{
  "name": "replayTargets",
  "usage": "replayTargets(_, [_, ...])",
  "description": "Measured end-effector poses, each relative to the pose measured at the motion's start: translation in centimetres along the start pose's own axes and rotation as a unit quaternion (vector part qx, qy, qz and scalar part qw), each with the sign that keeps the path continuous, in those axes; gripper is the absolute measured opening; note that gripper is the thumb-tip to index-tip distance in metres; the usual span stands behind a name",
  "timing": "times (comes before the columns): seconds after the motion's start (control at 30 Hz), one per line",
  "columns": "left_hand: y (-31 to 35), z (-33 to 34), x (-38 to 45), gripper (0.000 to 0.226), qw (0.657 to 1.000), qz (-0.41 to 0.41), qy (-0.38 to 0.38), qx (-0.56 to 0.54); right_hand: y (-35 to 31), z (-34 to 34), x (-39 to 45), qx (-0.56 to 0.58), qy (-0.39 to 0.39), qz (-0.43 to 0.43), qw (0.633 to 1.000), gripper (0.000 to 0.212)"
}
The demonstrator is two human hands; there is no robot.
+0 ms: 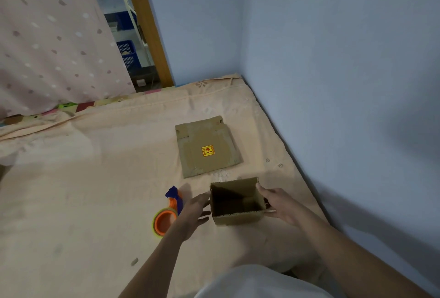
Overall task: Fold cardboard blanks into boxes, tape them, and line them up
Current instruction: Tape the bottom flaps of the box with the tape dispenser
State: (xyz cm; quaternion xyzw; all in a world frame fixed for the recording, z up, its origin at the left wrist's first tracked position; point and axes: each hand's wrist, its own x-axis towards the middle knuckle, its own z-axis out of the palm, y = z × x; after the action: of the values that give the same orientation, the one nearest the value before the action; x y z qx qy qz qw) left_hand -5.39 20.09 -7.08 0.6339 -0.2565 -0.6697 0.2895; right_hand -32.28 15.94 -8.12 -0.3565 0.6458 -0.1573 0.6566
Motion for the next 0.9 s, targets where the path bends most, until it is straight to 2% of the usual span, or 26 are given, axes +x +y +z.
replayTargets(0.1, [-0.2,0.5,0.0,0.049,1.0,0.01,0.004,0.012,0.6,0.2,0.4,0.028,-0.011,-0.01,0.999,0.118])
replayTargets(0.17, [-0.5,0.9,0.0,0.048,1.0,0.013,0.004,0.002,0.7,0.5,0.7,0.037,-0.012,-0.009,0.999,0.13])
replayTargets(0.2, [-0.6,1.0,0.0,0.049,1.0,0.013,0.005,-0.007,0.6,0.7,0.6,0.044,-0.01,-0.009,0.999,0.127])
replayTargets(0.33, [-0.5,1.7,0.0,0.058,0.999,0.004,0.032,-0.019,-0.5,1.1,-0.2,0.055,0.009,-0.003,0.998,0.093])
replayTargets(0.47, [0.2,1.2,-0.4,0.062,0.997,0.012,0.067,-0.035,-2.2,1.4,-0.8,0.06,0.001,-0.007,0.998,0.103])
replayTargets(0.57, [1.0,0.1,-1.3,0.07,0.992,0.012,0.09,-0.084,-3.9,2.6,-1.2,0.041,-0.011,-0.02,0.999,0.099])
replayTargets(0.67, [2.2,-1.6,-2.4,0.055,0.987,0.025,0.113,-0.114,-6.4,4.1,-1.6,0.02,-0.027,-0.047,0.998,0.098])
replayTargets(0.8, [2.8,-4.4,-5.0,0.05,0.984,0.071,0.139,-0.085,-8.7,7.1,-2.4,0.0,-0.042,-0.096,0.995,0.097])
replayTargets(0.9, [2.5,-6.7,-7.2,0.052,0.979,0.101,0.16,-0.077,-9.5,10.2,-3.4,-0.009,-0.053,-0.113,0.992,0.076])
